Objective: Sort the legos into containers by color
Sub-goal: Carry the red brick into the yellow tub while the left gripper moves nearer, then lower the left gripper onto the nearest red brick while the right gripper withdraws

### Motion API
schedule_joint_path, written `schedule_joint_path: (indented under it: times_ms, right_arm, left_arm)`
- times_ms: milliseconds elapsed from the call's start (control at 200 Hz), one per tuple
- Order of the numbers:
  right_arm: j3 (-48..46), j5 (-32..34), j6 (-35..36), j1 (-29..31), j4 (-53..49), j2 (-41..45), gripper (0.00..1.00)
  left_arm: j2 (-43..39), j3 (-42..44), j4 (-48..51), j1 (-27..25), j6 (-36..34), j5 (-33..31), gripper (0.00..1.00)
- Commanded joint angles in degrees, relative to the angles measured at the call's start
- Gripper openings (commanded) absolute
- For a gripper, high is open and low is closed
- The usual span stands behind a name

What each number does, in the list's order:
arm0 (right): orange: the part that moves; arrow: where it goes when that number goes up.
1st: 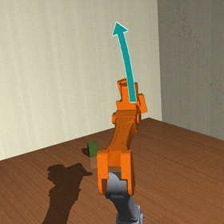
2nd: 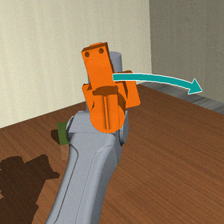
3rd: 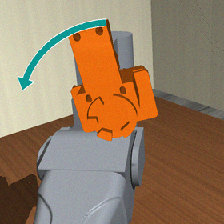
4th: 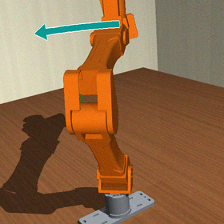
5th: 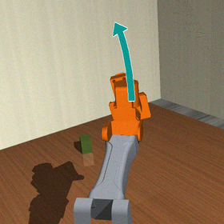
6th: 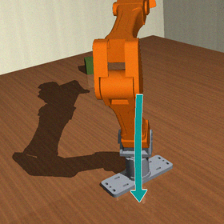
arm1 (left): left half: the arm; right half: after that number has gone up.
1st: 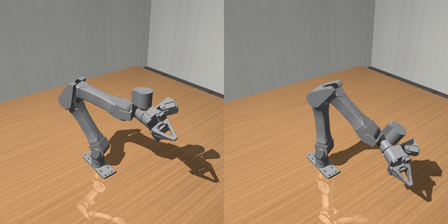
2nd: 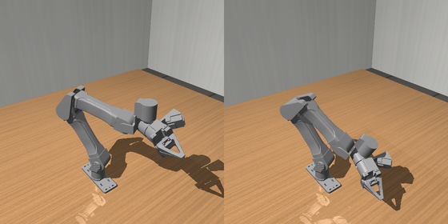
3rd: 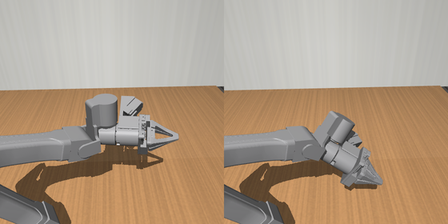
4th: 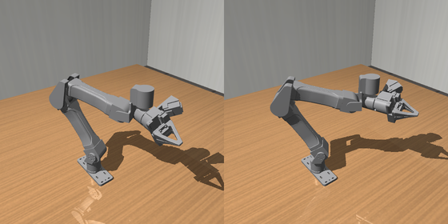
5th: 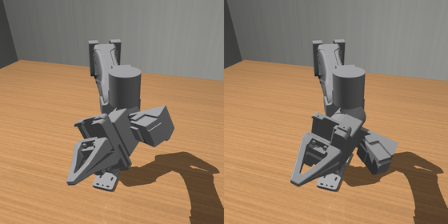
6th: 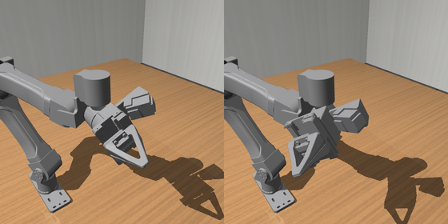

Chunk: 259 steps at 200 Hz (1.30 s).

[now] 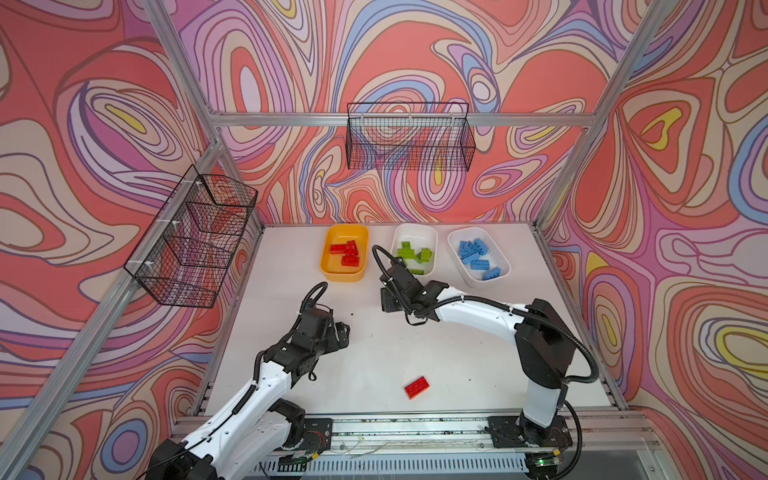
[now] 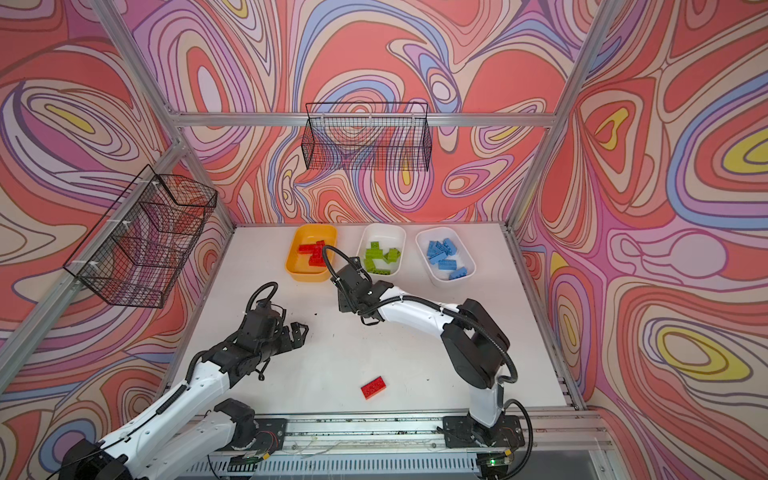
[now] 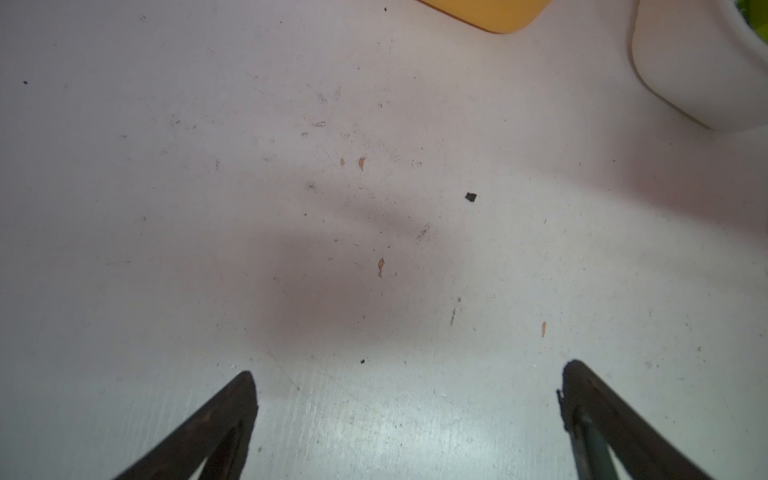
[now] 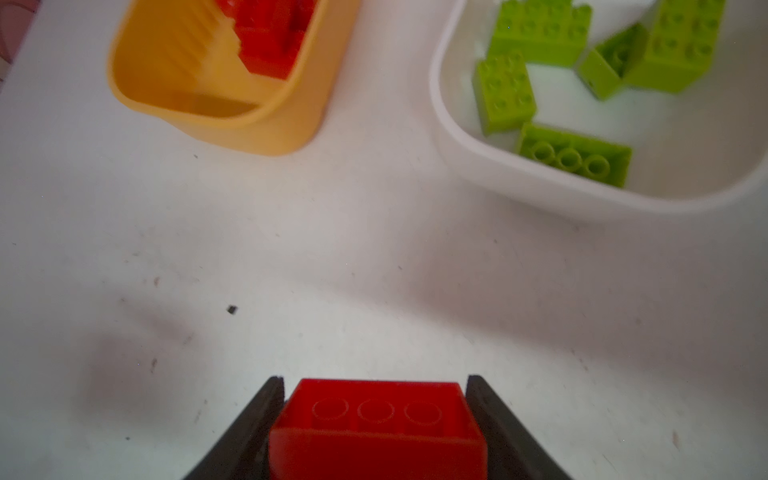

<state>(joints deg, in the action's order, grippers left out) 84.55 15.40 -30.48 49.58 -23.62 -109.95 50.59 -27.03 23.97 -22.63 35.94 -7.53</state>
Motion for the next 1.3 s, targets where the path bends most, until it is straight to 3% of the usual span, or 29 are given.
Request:
schedule_joint_path:
  times_ms: [0,215,556,701,861,1137,1292]
  right_arm:
    - [6.7,1.6,8.4,0.3,3.2,-5.2,0.49]
    - [26.3,0.8,15.8,-1.2,4.1,-18.8,0.50]
    - [49.9,-10.6,16.9,-6.1,7.2,-37.0,0.51]
    - [54.2,-14.1,16.9,-6.8,9.1,-40.2,0.62]
    - [52.7,-17.1,16.0,-6.8,11.1,-38.3,0.98]
    - [38.7,-12.1,13.9,-6.9,11.9,-25.0,0.98]
    - [25.4,-7.2,11.0,-8.9,8.6,-14.3,0.98]
  left_arm:
    - [-0.8,0.4,0.2,-0.2,1.4,-0.2,1.00]
    - [0.2,-0.7,1.7,-0.2,1.6,-1.4,1.00]
    - [2.7,-2.0,3.5,-0.2,2.6,-1.3,1.00]
    - [4.2,-5.3,3.7,-0.2,2.4,-0.2,1.00]
    - [5.3,-6.3,3.5,-0.1,2.1,2.1,1.00]
    - [2.9,-4.3,2.7,-1.4,2.4,5.0,1.00]
    - [2.4,-3.7,0.3,-7.7,1.6,5.6,0.99]
